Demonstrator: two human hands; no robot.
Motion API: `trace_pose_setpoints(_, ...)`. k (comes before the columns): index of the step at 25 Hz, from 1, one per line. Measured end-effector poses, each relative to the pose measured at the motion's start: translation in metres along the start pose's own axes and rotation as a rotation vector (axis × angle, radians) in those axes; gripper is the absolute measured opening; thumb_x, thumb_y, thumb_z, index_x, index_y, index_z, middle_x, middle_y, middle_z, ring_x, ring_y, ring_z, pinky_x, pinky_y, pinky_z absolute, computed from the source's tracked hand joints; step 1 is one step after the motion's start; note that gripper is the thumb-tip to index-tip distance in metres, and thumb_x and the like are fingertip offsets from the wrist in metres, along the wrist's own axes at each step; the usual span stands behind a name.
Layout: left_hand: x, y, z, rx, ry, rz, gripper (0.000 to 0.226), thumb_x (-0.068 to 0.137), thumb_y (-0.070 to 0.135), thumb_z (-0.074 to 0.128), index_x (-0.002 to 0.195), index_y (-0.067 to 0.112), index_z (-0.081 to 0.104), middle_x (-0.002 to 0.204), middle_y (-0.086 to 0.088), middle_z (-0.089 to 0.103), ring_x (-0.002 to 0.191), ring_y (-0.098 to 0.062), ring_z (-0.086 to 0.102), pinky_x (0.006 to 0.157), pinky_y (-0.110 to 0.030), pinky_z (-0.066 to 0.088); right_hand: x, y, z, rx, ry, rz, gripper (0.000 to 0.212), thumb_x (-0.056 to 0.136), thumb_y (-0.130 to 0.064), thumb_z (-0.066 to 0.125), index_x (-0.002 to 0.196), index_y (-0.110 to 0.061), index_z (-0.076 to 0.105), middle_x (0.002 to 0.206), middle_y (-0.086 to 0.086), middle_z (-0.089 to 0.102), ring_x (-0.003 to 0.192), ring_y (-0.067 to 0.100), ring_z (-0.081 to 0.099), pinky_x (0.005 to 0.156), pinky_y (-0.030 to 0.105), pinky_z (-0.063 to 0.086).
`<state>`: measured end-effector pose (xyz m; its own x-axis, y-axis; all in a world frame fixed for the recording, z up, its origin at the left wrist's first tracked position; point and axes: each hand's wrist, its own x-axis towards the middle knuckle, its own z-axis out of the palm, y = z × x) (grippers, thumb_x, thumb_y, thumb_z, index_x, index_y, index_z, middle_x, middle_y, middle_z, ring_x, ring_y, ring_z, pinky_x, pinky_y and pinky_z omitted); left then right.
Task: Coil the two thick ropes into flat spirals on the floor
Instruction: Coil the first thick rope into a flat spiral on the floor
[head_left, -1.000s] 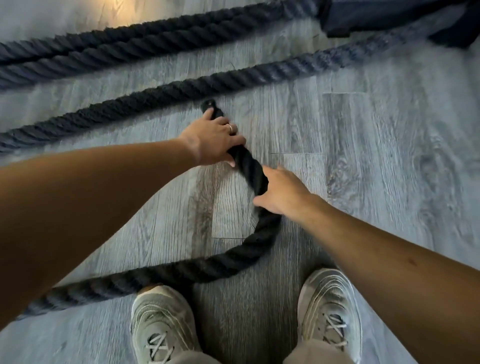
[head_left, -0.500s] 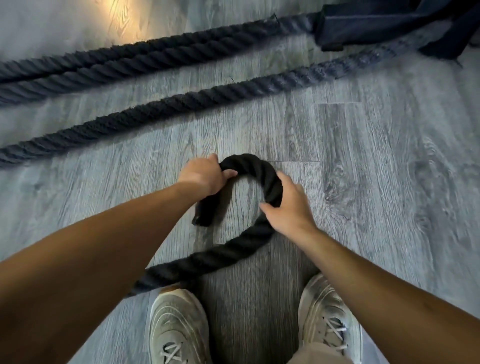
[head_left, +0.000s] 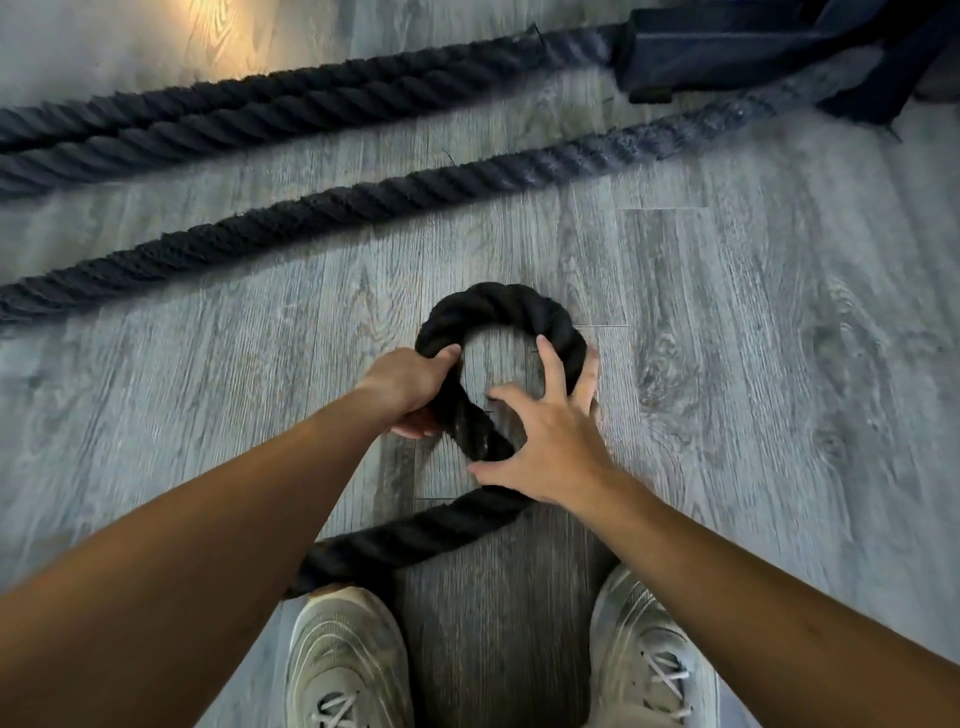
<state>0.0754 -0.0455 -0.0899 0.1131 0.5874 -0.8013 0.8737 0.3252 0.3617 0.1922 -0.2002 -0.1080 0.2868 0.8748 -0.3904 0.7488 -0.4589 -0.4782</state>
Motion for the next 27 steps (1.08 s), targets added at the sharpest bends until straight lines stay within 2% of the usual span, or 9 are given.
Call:
trace_pose_setpoints(4,0.02,0.009,-0.02,0.428,0.295,0.278,0.089,0.081,0.066,0.068,0.149,0.019,0.035,0.133,-0.017,0.059,0.114,-0.036,0.064,0.095,-0.047,0.055,0.002,0.006,-0.005,0.104,0.068,-0.061,0.046,0.072,-0.046,0.082,0.116,-0.039,0.072,0.165,-0.011,0.017,0.15,0.034,-0.026,0.104,0.055,0.049)
trace_pose_setpoints(7,0.03,0.025,-0.027,0.334,0.182,0.595,0.076,0.09,0.05,0.068,0.155,0.037,0.032,0.15,-0.01,0.049,0.134,-0.03,0.05,0.112,-0.042,0.042,0.002,0.011,-0.01,0.079,0.006,-0.072,0.049,0.077,-0.047,0.081,0.124,-0.036,0.072,0.163,-0.017,0.019,0.15,0.032,-0.026,0.108,0.054,0.045)
trace_pose_setpoints(10,0.036,0.025,-0.019,0.25,0.201,0.614,0.05,0.096,0.036,0.065,0.145,0.029,0.053,0.138,-0.001,0.062,0.128,-0.023,0.057,0.106,-0.032,0.044,0.012,0.015,-0.03,0.042,-0.079,-0.103,0.047,0.075,-0.048,0.084,0.12,-0.038,0.074,0.164,-0.018,0.015,0.151,0.032,-0.018,0.111,0.057,0.04)
trace_pose_setpoints(14,0.014,-0.017,-0.019,0.156,0.323,0.41,0.04,0.089,0.044,0.07,0.118,0.018,0.058,0.108,-0.005,0.07,0.099,-0.025,0.067,0.083,-0.037,0.054,0.029,0.025,-0.072,-0.023,-0.141,-0.131,0.054,0.069,-0.042,0.089,0.119,-0.035,0.072,0.165,-0.019,0.01,0.152,0.027,0.01,0.112,0.058,0.037)
trace_pose_setpoints(17,-0.021,-0.06,-0.004,0.142,0.355,0.281,0.046,0.084,0.055,0.072,0.098,0.014,0.054,0.087,-0.005,0.068,0.081,-0.026,0.065,0.067,-0.033,0.046,0.036,0.026,-0.09,0.012,-0.006,-0.019,0.083,0.059,-0.04,0.094,0.135,-0.033,0.061,0.159,-0.008,0.028,0.143,0.028,0.033,0.111,0.057,0.04)
trace_pose_setpoints(20,-0.034,-0.068,0.003,0.059,0.357,0.25,0.05,0.082,0.059,0.072,0.09,0.013,0.054,0.078,-0.004,0.065,0.074,-0.022,0.063,0.056,-0.032,0.041,0.021,0.02,-0.074,0.343,0.129,0.282,0.103,0.065,-0.025,0.093,0.152,-0.031,0.039,0.151,0.002,0.039,0.123,0.021,0.049,0.095,0.035,0.052)
trace_pose_setpoints(22,-0.033,-0.062,0.002,0.087,0.37,0.249,0.051,0.082,0.059,0.073,0.088,0.012,0.054,0.076,-0.003,0.063,0.075,-0.023,0.062,0.058,-0.032,0.04,-0.003,0.003,-0.038,0.575,0.17,0.538,0.098,0.081,-0.03,0.08,0.159,-0.027,0.02,0.153,0.007,0.028,0.118,0.02,0.047,0.081,0.027,0.051)
trace_pose_setpoints(25,-0.031,-0.057,0.006,0.195,0.373,0.26,0.054,0.081,0.063,0.07,0.092,0.013,0.056,0.075,-0.002,0.06,0.08,-0.029,0.064,0.064,-0.032,0.042,-0.017,-0.02,0.005,0.398,0.169,0.663,0.127,0.07,-0.07,0.073,0.159,-0.022,-0.005,0.147,0.009,0.018,0.135,0.035,0.023,0.1,0.052,0.043)
trace_pose_setpoints(27,-0.03,-0.053,0.0,0.381,0.339,0.25,0.067,0.081,0.076,0.058,0.097,0.011,0.061,0.081,-0.005,0.065,0.086,-0.031,0.068,0.067,-0.034,0.049,-0.007,-0.023,0.008,0.37,0.178,0.65,0.135,0.063,-0.072,0.076,0.158,-0.023,-0.007,0.141,0.008,0.02,0.13,0.033,0.023,0.099,0.051,0.046)
